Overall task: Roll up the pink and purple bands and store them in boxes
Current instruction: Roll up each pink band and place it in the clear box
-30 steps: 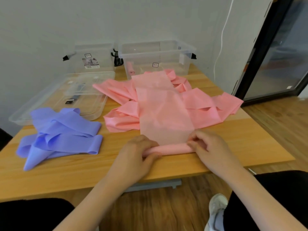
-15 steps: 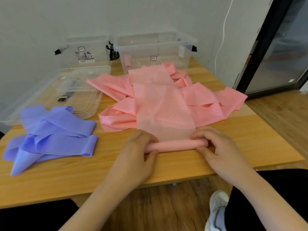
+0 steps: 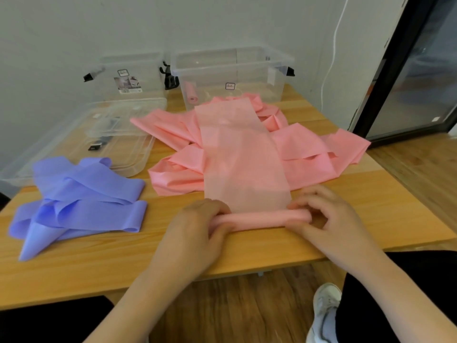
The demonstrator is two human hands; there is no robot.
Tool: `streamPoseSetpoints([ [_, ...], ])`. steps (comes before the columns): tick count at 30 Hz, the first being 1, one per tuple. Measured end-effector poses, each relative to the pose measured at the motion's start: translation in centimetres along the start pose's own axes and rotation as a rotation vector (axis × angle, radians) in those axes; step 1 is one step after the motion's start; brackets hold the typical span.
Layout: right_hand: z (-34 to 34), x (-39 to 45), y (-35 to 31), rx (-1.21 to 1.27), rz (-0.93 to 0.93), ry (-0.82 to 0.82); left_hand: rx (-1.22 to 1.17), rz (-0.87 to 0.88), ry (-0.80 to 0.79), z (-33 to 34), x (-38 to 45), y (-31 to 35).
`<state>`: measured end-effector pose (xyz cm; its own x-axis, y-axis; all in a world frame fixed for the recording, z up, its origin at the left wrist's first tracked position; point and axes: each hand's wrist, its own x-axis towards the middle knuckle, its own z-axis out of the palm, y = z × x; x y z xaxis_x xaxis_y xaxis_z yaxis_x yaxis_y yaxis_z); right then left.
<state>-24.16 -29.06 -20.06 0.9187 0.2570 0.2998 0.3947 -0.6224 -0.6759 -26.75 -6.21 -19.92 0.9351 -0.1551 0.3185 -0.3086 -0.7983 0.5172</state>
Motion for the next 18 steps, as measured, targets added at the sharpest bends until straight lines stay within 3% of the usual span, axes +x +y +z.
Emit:
streamPoseSetpoints([
  [2, -0.1, -0.1, 0.1, -0.015, -0.008, -0.059, -0.056, -0.031, 0.041, 0.1, -0.1, 0.1],
  [8, 0.0, -0.1, -0.1, 0.015, 0.042, 0.040, -0.005, 0.008, -0.018, 0.6, -0.5, -0.4],
  [14, 0.5, -0.5, -0.6, -0.051, 0.017, -0.240, 0.064, 0.052, -0.015, 1.1, -0.8, -0.1],
  [18, 1.0, -0.4, -0.9, 0.208, 0.085, -0.256, -0.103, -0.024, -0.118, 0.7, -1.1, 0.8],
])
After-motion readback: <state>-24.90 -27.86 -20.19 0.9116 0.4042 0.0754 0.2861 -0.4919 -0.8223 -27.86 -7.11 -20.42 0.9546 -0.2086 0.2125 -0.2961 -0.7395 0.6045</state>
